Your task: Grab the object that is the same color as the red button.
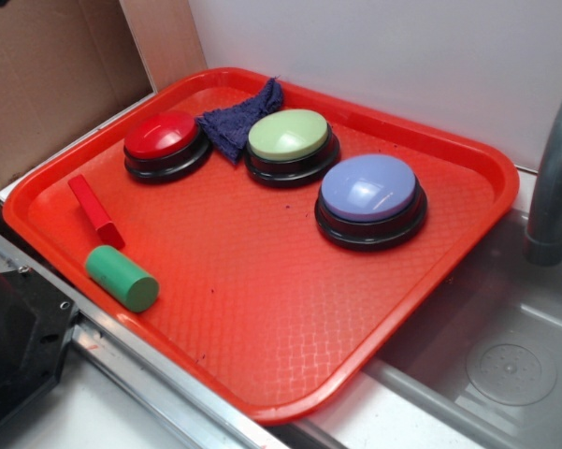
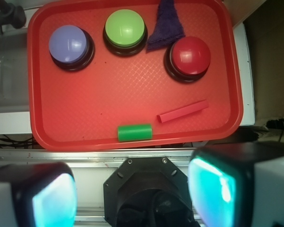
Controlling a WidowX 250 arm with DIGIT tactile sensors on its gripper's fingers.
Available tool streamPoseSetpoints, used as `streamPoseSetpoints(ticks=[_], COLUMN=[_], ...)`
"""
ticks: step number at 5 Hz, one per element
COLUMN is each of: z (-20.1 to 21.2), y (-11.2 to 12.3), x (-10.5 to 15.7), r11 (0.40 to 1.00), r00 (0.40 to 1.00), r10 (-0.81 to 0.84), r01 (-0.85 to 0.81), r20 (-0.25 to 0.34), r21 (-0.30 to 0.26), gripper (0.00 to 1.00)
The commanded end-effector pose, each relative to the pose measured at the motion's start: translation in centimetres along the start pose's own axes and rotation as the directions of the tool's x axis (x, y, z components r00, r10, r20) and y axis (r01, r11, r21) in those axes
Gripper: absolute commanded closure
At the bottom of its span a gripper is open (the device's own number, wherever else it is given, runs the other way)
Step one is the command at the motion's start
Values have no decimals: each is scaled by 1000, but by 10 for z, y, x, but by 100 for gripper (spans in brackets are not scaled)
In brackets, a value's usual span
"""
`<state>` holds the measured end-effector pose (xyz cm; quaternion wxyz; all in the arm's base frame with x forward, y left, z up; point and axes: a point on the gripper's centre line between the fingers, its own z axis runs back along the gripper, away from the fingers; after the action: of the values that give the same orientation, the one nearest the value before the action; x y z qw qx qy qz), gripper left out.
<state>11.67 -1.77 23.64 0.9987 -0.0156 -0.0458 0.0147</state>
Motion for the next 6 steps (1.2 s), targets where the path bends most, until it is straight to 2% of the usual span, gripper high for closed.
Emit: streamPoseSetpoints(ticks=[1, 2, 3, 4, 5, 6], z=[0, -11, -27, -46, -76, -98], y=[0, 4, 19, 35, 59, 72], x=[0, 11, 26, 36, 50, 53], r11=[1000, 993, 955, 898, 760, 659], r00=[1000, 993, 955, 899, 761, 657], r10=[0, 121, 295, 438, 649, 752], r01=[0, -121, -294, -436, -646, -747], r20=[0, 4, 26, 24, 24, 47], r21=[0, -11, -48, -52, -73, -90], gripper=[0, 0, 0, 0, 0, 0])
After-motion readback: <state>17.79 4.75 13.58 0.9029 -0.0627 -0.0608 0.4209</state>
